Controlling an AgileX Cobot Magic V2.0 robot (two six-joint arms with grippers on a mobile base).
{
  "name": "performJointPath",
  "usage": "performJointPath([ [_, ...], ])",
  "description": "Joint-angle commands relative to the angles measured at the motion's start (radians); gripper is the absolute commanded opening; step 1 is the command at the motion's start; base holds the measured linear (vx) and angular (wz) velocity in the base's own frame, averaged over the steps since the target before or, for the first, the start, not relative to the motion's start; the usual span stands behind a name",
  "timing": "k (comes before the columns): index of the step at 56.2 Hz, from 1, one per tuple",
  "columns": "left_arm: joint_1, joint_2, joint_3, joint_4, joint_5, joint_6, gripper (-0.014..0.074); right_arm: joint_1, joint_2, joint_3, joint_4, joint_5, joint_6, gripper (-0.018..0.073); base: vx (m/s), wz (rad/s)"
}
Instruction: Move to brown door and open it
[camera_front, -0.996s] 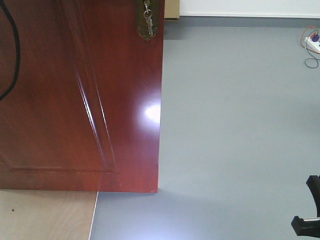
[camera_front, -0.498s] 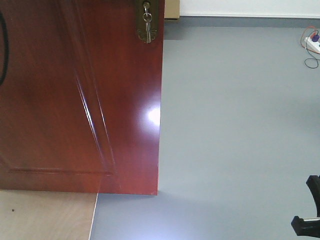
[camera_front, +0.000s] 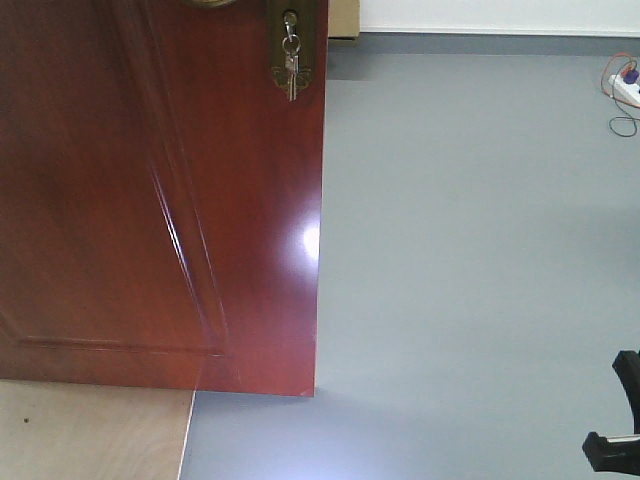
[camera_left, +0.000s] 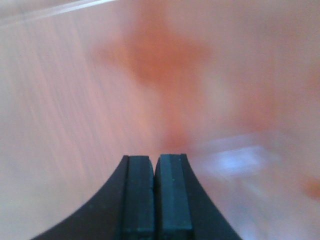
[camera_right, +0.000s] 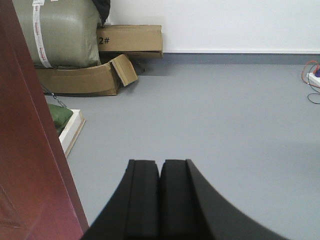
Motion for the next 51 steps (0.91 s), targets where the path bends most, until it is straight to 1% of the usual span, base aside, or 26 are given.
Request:
performJointPath([
  [1, -0.005, -0.149, 0.163, -0.028, -0.211, -0.002, -0.0006, -0.001, -0.006, 0.004, -0.003, -0.076, -0.006, 0.0000, 0.00, 0.00],
  [6, -0.005, -0.282, 0.366, -0.043, -0.329, -0.002, -0.0006, -0.001, -0.006, 0.004, -0.003, -0.076, -0.006, 0.0000, 0.00, 0.00],
  [12, -0.005, -0.443, 0.574, -0.042, -0.428, -0.002, -0.0006, -0.001, -0.006, 0.004, -0.003, -0.076, -0.006, 0.0000, 0.00, 0.00],
  [14, -0.005, -0.501, 0.649, -0.042, -0.441, -0.002, -0.0006, -0.001, -0.006, 0.004, -0.003, -0.076, -0.006, 0.0000, 0.00, 0.00],
  [20, -0.004, -0.663, 0.853, -0.042, -0.451, 0.000, -0.0006, -0.001, -0.006, 0.004, -0.003, -0.076, -0.006, 0.0000, 0.00, 0.00],
  [35, -0.002, -1.036, 1.264, -0.042, -0.450, 0.000, -0.0006, -0.001, -0.006, 0.004, -0.003, -0.076, -0.006, 0.0000, 0.00, 0.00],
  [45, -0.002, -1.191, 1.479, -0.042, -0.450, 0.000, -0.0006, -0.001, -0.006, 0.004, -0.003, -0.076, -0.006, 0.0000, 0.00, 0.00],
  [51, -0.002, -1.260, 1.575, -0.042, -0.458, -0.001, -0.0006, -0.001, -0.006, 0.004, -0.003, -0.076, -0.006, 0.0000, 0.00, 0.00],
])
